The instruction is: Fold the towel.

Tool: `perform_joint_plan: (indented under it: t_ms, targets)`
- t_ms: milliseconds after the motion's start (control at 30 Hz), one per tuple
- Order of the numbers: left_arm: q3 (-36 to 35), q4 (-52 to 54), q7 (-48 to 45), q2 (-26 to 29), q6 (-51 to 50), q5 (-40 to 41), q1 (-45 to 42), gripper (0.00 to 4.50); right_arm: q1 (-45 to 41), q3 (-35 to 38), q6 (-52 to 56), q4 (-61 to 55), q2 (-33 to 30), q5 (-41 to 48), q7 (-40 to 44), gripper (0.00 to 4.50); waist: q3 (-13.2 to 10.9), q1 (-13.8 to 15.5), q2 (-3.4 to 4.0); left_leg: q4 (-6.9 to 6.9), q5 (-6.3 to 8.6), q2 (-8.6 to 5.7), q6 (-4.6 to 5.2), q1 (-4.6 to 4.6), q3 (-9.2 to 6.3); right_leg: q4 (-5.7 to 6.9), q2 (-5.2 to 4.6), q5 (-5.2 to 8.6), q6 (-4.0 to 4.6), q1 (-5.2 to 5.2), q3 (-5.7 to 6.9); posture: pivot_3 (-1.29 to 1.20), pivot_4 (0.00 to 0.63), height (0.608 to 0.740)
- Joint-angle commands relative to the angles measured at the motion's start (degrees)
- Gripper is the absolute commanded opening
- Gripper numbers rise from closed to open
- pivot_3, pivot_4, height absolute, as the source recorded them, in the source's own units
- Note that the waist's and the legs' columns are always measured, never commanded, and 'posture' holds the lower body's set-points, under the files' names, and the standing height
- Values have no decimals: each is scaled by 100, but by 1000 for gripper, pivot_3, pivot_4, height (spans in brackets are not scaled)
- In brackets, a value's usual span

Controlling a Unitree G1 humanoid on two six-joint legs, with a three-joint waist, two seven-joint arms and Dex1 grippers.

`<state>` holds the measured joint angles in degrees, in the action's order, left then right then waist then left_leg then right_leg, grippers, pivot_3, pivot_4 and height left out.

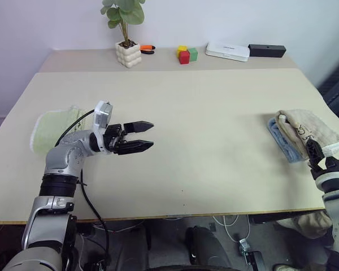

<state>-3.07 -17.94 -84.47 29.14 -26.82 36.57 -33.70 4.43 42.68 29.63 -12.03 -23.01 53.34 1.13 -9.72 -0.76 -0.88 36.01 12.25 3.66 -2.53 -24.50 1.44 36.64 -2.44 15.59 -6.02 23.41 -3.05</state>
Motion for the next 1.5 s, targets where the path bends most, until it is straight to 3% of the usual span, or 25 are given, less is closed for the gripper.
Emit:
perform_joint_plan:
  t_ms: [33, 233, 433, 600, 767, 933, 1100, 1233, 1333, 1500]
  targets:
    - [-80, -3, -15, -9, 93, -2, -77, 4500, 218, 324, -15, -376, -67, 205, 44, 4457, 0, 6, 0, 0, 0, 0, 0, 0, 0, 0, 0, 0, 0, 0, 0, 0, 150, 740]
    - [-43, -339, -78, -105, 301, -127, -260, 4500, 696, 575, -94, -902, -24, 449, -36, 4457, 1, 3, 1, 4, 0, 0, 0, 0, 0, 0, -1, 0, 1, -2, 0, 0, 150, 740]
    - [-58, -579, -37, -209, 408, -211, -491, 4500, 348, 208, -464, -1644, -540, 73, 407, 4457, 1, -30, 2, 8, 0, -1, 0, 1, 1, -1, 0, 1, 1, -2, -3, 0, 150, 740]
    - [-139, -449, 23, -96, 364, -214, -456, 4500, -349, -968, -263, -2062, -1139, -150, 1059, 4457, 1, -22, 2, 3, 0, 2, 0, 4, -2, 1, 6, 0, 1, -1, -2, 0, 150, 740]
    - [-313, 234, 288, 138, 96, -35, 6, 4500, -885, -2385, -493, -1726, -1502, -677, 2668, 4457, 0, 1, 0, 6, 0, 2, 0, 0, -2, 0, 4, 0, 0, -3, -1, 0, 150, 740]
    - [-677, 1240, 659, 545, -347, 250, 772, 4500, -1663, -3484, -757, -1209, -1472, -1260, 3801, 4457, 0, 3, 0, 9, 0, 2, 0, 1, -1, 3, 2, 0, 0, -2, -1, 0, 150, 740]
    - [-1551, 2957, 1476, 889, -902, 806, 2223, 4500, -2525, -4458, -1034, -55, -1113, -1680, 5038, 4457, -4, -69, -14, 10, 1, 2, 0, 6, 11, 1, -9, 1, 1, -5, -6, 0, 150, 740]
    - [-1806, 3433, 1866, 858, -879, 988, 2805, 4500, -2989, -4553, -1049, 623, -928, -1846, 5418, 4457, -6, 24, -14, 12, 1, 4, 0, 7, 4, 36, -6, 8, 3, 7, 2, 0, 150, 740]
    - [-1576, 3619, 2225, 629, -813, 963, 2859, 4500, -3122, -4395, -1289, 1024, -1071, -1987, 5791, 4457, -7, 113, -13, 22, 0, 0, -1, 8, 4, 43, -10, 11, 8, 3, 3, 0, 150, 740]
    - [-1294, 3381, 2085, 495, -388, 731, 2858, 4500, -3086, -4262, -1121, 848, -1259, -2152, 5698, 4457, -6, 122, -13, 24, 0, -3, -1, 8, 8, 37, -13, 13, 12, 3, 0, 0, 150, 740]
